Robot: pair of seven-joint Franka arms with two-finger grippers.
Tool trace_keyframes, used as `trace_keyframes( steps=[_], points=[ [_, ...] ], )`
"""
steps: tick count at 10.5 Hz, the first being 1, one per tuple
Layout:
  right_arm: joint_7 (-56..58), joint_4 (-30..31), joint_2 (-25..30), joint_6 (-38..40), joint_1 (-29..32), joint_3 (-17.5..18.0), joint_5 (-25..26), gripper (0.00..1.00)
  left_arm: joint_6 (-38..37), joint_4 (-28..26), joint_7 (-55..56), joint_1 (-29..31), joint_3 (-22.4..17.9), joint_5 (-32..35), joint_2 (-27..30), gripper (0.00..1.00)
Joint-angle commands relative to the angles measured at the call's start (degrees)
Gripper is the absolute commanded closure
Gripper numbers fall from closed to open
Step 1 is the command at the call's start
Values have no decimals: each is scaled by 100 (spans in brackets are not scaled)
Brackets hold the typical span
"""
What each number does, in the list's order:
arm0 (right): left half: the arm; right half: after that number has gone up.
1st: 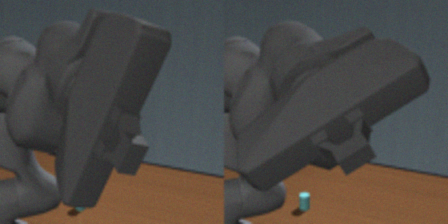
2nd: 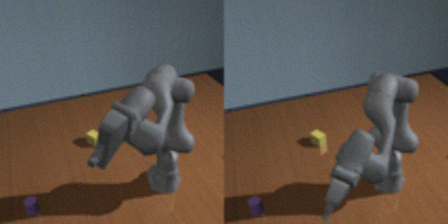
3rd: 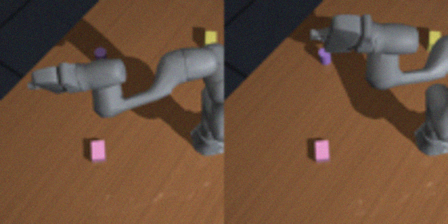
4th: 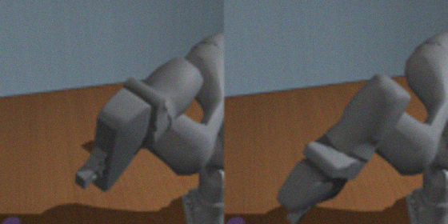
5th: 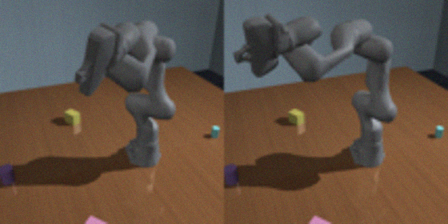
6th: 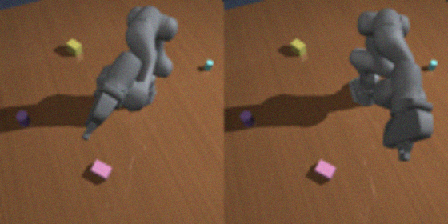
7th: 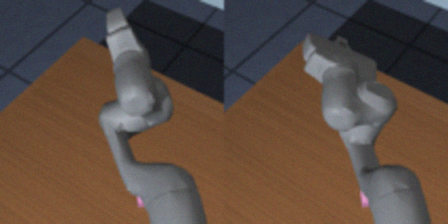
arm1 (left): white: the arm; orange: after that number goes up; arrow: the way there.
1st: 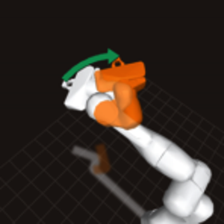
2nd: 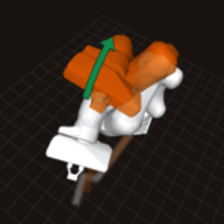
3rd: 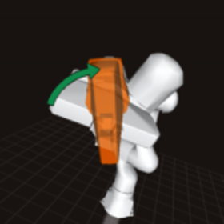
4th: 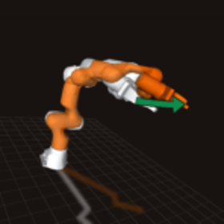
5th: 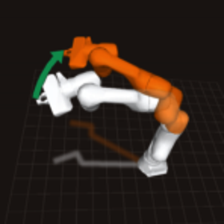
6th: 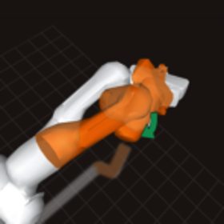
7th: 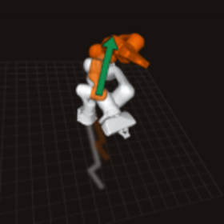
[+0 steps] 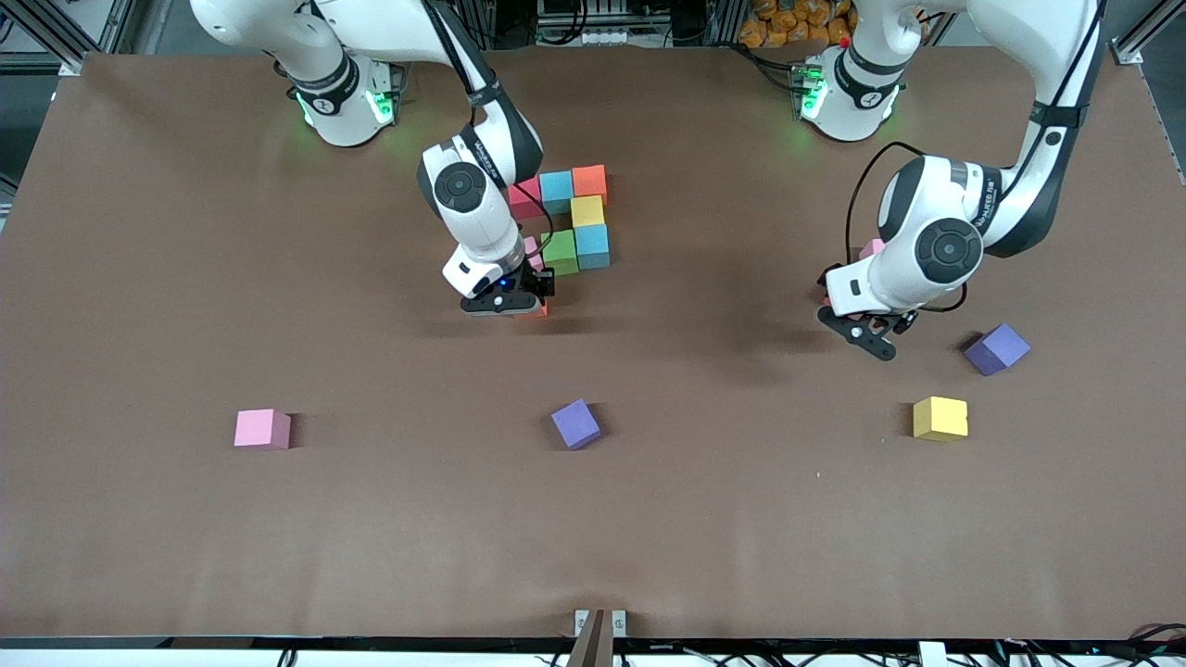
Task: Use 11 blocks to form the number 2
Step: 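Grasp the red cube with the left gripper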
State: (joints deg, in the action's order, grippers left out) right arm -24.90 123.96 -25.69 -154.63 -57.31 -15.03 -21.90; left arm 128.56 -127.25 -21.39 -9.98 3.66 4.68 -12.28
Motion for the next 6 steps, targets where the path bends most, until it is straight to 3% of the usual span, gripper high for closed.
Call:
trace_keyframes(
  steps=[1,4,6],
  points=[
    [-103,260,134,-41,-175,-88,-25,60,502,-405,-356,14,-6,86,77,0],
    [-42,260,116,-41,-166,-88,28,60,600,-581,-480,48,-6,155,121,0],
    [-42,260,108,-41,-149,-79,116,60,1107,-940,-497,110,-14,462,191,0]
  ],
)
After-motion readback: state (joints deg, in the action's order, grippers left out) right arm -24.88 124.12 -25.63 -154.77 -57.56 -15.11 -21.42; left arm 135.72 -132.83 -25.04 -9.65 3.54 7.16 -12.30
